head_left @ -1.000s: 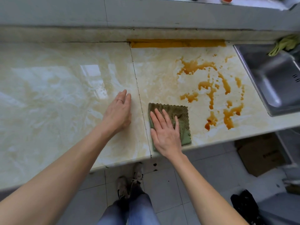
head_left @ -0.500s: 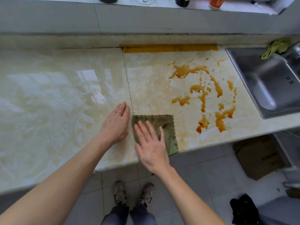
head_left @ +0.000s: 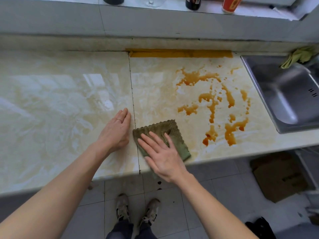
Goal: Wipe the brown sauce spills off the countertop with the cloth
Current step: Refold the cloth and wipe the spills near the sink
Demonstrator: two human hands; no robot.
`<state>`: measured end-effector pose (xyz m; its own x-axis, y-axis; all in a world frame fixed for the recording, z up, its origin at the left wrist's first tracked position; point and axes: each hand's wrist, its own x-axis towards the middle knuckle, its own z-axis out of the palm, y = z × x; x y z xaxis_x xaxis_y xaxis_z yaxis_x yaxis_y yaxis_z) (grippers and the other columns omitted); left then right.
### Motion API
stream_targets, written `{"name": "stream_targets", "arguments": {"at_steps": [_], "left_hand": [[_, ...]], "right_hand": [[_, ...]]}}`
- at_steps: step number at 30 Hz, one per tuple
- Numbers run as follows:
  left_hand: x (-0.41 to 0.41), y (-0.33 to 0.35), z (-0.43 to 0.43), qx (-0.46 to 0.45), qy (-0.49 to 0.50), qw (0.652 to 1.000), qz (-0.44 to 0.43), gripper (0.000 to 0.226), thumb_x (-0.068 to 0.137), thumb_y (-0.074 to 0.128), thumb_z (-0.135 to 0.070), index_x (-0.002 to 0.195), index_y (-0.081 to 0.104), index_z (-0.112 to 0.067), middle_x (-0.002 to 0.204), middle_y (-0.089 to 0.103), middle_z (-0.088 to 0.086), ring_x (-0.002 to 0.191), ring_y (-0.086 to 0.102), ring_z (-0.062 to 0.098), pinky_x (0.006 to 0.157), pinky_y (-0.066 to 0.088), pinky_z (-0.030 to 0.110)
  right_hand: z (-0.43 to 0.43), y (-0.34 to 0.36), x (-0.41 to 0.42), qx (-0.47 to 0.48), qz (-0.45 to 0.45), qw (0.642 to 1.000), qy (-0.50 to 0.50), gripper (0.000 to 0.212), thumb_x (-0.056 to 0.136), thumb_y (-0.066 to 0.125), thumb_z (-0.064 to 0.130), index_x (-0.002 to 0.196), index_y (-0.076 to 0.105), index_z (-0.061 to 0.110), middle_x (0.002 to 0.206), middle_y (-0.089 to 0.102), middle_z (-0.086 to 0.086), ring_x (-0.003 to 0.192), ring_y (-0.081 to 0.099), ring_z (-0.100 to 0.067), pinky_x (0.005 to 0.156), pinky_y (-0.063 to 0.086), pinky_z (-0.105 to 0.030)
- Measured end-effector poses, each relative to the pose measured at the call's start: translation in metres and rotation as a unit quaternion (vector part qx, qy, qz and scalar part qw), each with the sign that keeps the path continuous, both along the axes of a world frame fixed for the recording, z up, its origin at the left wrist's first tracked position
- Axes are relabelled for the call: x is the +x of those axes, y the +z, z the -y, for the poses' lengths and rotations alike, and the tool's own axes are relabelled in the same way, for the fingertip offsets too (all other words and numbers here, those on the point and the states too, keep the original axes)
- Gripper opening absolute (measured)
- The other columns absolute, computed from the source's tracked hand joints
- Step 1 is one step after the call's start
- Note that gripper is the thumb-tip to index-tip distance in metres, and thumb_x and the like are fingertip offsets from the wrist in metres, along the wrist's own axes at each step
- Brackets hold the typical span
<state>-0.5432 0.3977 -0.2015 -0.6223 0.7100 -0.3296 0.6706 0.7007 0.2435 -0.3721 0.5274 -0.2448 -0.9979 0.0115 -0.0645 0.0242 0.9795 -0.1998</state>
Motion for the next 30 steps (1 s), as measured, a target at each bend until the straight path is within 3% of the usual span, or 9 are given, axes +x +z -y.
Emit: {"name": "stream_targets", "arguments": {"at_steps": [3,6,9,12,16,18,20,26,30], "left_hand": [[0.001,-0.001,-0.001,0.004,0.014,1.000,0.010,0.070,0.091,0.035,-0.007,0.151,0.000,-0.004,0.160,-0.008,0.011,0.148,-0.004,0.022,0.121,0.003,0.030],[0.003,-0.002,-0.003,-0.002,0.023,1.000,0.007,0.069,0.091,0.034,-0.007,0.151,-0.002,-0.004,0.159,-0.009,0.011,0.148,-0.004,0.022,0.121,0.003,0.031],[0.002,-0.001,-0.004,-0.005,0.027,1.000,0.015,0.072,0.090,0.037,-0.007,0.151,-0.003,-0.005,0.159,-0.010,0.011,0.148,-0.005,0.021,0.121,0.002,0.030],[0.001,0.001,-0.004,-0.001,0.033,0.999,0.029,0.074,0.089,0.038,-0.004,0.151,-0.002,-0.006,0.160,-0.010,0.009,0.148,-0.006,0.020,0.121,0.002,0.028],[0.003,0.000,-0.005,0.007,0.051,0.998,0.038,0.073,0.089,0.034,0.000,0.151,-0.003,-0.007,0.160,-0.011,0.006,0.148,-0.007,0.018,0.121,0.001,0.028],[0.003,-0.002,-0.005,0.009,0.053,0.998,0.034,0.073,0.089,0.034,-0.001,0.151,-0.003,-0.007,0.160,-0.011,0.006,0.148,-0.007,0.018,0.121,0.001,0.029],[0.003,-0.005,-0.006,0.013,0.057,0.998,0.030,0.072,0.089,0.035,-0.002,0.151,-0.002,-0.007,0.160,-0.010,0.007,0.148,-0.006,0.018,0.121,0.002,0.029],[0.004,-0.004,-0.008,0.004,0.061,0.998,0.023,0.071,0.092,0.037,-0.007,0.151,-0.001,-0.007,0.160,-0.008,0.007,0.148,-0.004,0.020,0.121,0.004,0.031],[0.005,-0.004,-0.010,-0.001,0.066,0.998,0.018,0.068,0.093,0.036,-0.011,0.151,0.000,-0.006,0.160,-0.007,0.009,0.148,-0.004,0.021,0.121,0.003,0.030]], "right_hand": [[-0.047,-0.001,-0.005,0.016,-0.014,0.996,-0.082,0.056,0.100,0.023,0.044,0.154,0.020,0.030,0.161,0.015,0.011,0.149,0.008,-0.012,0.116,0.012,-0.055],[-0.032,0.003,-0.012,-0.005,-0.009,0.983,-0.183,0.060,0.097,0.018,0.046,0.154,0.019,0.026,0.161,0.013,0.009,0.149,0.004,-0.014,0.117,0.005,-0.056],[0.011,0.003,-0.003,-0.011,-0.014,0.996,-0.085,0.058,0.099,0.025,0.043,0.154,0.021,0.024,0.162,0.015,0.007,0.150,0.005,-0.015,0.117,0.004,-0.055],[-0.010,0.002,0.001,-0.009,0.003,1.000,0.027,0.057,0.100,0.026,0.043,0.154,0.019,0.028,0.161,0.014,0.011,0.149,0.004,-0.011,0.118,0.003,-0.052],[-0.059,0.006,-0.013,-0.020,0.018,0.995,-0.097,0.061,0.096,0.014,0.048,0.154,0.015,0.031,0.161,0.007,0.013,0.149,-0.001,-0.009,0.118,0.005,-0.055],[-0.047,0.008,-0.018,-0.020,0.031,0.988,-0.152,0.063,0.094,0.009,0.048,0.154,0.008,0.031,0.160,-0.001,0.013,0.149,-0.006,-0.011,0.118,-0.002,-0.056],[-0.024,0.007,-0.015,-0.016,0.025,0.989,-0.144,0.062,0.096,0.012,0.047,0.155,0.004,0.029,0.161,-0.003,0.010,0.149,-0.009,-0.015,0.117,-0.008,-0.055],[-0.024,0.007,-0.013,-0.031,0.000,0.996,-0.082,0.059,0.096,0.026,0.045,0.153,0.026,0.029,0.161,0.019,0.008,0.149,0.011,-0.018,0.115,0.010,-0.060],[-0.026,0.015,-0.010,-0.032,-0.017,0.993,-0.113,0.061,0.093,0.029,0.054,0.152,0.026,0.035,0.163,0.009,0.007,0.150,-0.002,-0.026,0.113,-0.005,-0.064]]}}
